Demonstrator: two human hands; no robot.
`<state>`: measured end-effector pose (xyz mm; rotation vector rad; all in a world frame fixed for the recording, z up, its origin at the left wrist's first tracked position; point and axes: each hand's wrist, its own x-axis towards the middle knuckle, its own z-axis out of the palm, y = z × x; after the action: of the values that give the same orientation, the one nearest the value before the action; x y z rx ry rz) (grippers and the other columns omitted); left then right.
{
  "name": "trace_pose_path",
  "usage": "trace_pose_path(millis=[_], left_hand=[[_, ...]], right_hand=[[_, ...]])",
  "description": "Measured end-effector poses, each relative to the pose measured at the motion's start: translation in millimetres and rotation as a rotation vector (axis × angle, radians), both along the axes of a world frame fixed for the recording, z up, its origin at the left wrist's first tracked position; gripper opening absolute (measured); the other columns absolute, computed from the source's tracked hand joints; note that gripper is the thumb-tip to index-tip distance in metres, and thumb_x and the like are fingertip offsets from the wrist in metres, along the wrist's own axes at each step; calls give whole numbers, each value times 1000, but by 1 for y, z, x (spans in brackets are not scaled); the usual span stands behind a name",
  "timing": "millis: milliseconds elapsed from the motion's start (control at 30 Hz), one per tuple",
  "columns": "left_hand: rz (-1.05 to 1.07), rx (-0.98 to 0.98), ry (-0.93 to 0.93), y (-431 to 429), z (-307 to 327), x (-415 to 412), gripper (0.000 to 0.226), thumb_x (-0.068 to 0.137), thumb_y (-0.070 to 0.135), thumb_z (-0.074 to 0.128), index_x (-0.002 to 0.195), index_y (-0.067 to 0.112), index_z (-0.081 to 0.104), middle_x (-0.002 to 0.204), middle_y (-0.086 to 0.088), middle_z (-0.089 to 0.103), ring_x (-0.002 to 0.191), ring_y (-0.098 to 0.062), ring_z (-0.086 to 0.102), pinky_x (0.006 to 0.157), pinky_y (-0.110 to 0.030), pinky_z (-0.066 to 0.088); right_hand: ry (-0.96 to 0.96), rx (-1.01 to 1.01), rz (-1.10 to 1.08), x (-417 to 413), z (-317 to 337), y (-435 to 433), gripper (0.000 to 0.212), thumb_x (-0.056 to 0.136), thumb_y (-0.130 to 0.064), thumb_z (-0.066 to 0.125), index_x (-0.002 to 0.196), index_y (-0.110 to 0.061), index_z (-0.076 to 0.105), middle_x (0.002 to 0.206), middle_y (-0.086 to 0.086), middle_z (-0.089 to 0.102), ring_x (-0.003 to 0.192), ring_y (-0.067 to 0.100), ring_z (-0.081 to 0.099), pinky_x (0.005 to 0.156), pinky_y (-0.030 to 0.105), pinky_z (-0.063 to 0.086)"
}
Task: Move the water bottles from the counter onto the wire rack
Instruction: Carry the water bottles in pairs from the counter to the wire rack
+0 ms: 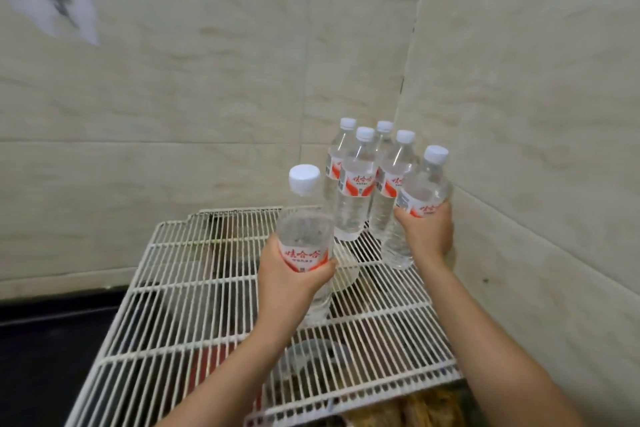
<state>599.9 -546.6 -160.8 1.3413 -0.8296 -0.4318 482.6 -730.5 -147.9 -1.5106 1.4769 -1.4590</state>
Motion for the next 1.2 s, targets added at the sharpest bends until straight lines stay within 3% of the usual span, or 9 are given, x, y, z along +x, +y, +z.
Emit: trace_pose_path(millis=[200,300,433,533,667,800,933,1033,1200], left_hand=[[78,23,-12,-37,7,-7,49,61,6,79,88,32,48,89,0,63,79,-14,64,64,-24,53],[94,32,-24,-62,11,-13,48,60,10,80,88,34,48,92,-2,64,83,-17,65,71,-33,57],[121,41,-37,-100,15,-24,46,61,10,79,85,32,47,93,-5,63,84,-20,64,71,-33,57],[122,52,-20,-127,16,-31,48,61,13,81,97,22,50,95,-3,63,85,-18,64,70,-28,54],[117,75,-31,-154,13,-41,67,59,19,84,116,14,50,111,-9,60,99,-23,62,88,-42,54],[122,74,-66,-167,6,-44,72,60,25,84,123,14,49,120,-12,58,104,-24,61,92,-43,53],[185,130,-122,-172,-1,-44,81,62,35,81,130,17,41,123,-7,47,107,-21,54,89,-33,48],[216,185,-145,-174,-3,-45,88,61,43,80,133,19,36,124,-8,43,111,-25,53,94,-44,48],[206,211,-131,-171,-4,-44,93,59,46,80,134,18,33,131,-9,45,119,-27,49,99,-53,43]], right_hand=[[129,-9,36,8,-2,-23,67,64,-40,79,114,-10,46,112,13,60,96,29,57,70,32,40],[200,-16,108,3,-12,-25,80,62,-40,81,124,-11,39,119,13,57,104,31,57,82,42,50],[247,46,184,-6,-23,-27,86,62,-33,83,132,-12,36,127,13,53,115,31,52,92,44,46],[283,97,231,-8,-27,-29,83,65,-27,82,132,-11,36,130,13,53,119,31,50,94,41,44],[251,129,246,-7,-30,-33,80,65,-27,82,131,-13,39,128,10,57,117,28,54,94,40,47],[265,124,223,-8,-31,-36,73,65,-28,81,127,-16,44,124,5,60,113,24,57,90,37,47],[266,99,236,-9,-36,-40,77,65,-29,81,128,-16,41,126,6,57,116,25,54,93,41,48],[200,81,266,-7,-39,-42,75,64,-24,82,126,-16,41,124,7,58,114,26,55,93,42,49],[148,55,306,-5,-43,-40,101,65,-21,80,144,-18,17,141,11,42,130,31,40,104,51,39]])
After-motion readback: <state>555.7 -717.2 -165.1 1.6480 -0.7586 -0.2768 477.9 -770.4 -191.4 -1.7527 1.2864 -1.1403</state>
